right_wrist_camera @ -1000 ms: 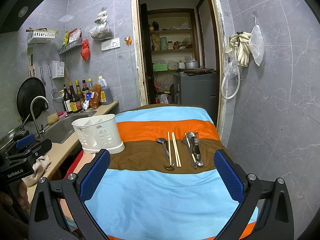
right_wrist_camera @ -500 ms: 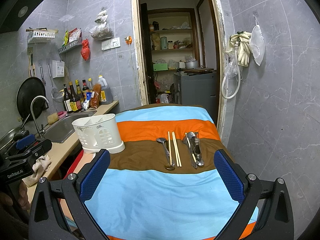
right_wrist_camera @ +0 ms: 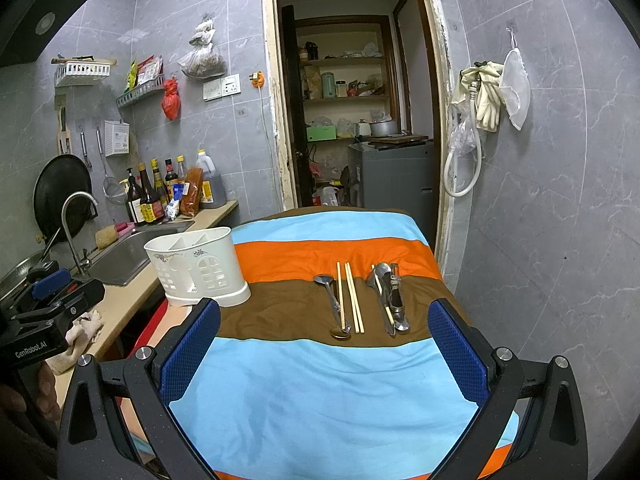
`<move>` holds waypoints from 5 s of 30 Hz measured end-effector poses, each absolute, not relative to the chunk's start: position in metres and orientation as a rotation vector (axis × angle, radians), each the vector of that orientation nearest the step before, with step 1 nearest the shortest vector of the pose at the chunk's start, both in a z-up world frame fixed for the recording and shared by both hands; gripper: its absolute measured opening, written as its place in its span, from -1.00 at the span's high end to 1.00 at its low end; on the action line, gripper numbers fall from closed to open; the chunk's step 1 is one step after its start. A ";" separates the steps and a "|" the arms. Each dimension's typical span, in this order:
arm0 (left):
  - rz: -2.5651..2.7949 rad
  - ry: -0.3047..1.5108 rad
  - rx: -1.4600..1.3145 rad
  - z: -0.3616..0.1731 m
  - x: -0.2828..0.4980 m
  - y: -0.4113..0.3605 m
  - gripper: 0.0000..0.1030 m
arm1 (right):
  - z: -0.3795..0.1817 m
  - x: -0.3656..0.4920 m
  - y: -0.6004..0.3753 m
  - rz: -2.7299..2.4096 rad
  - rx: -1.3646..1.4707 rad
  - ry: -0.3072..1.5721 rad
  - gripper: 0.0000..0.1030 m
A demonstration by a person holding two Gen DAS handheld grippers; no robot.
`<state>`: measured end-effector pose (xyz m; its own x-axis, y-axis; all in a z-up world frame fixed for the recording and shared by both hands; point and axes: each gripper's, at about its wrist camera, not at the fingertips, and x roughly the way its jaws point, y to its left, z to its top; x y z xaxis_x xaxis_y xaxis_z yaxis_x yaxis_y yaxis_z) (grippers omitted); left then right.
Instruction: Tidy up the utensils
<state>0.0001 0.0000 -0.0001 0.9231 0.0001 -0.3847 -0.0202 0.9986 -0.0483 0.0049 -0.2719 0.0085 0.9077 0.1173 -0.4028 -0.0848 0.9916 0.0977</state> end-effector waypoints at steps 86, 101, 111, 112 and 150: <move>-0.167 1.083 -0.453 -0.155 0.353 -0.114 0.79 | -0.182 0.358 -0.360 0.365 0.243 1.018 0.35; -0.210 1.056 -0.493 -0.141 0.333 -0.114 0.93 | -0.200 0.356 -0.371 0.319 0.506 1.147 0.68; -0.285 1.012 -0.437 -0.115 0.312 -0.111 0.94 | -0.198 0.331 -0.365 0.254 0.618 1.153 0.81; -0.291 1.007 -0.433 -0.113 0.309 -0.110 0.94 | -0.194 0.324 -0.364 0.252 0.625 1.136 0.81; -0.188 0.452 -0.456 0.047 0.232 0.130 0.94 | 0.041 0.213 -0.203 0.348 0.369 0.428 0.86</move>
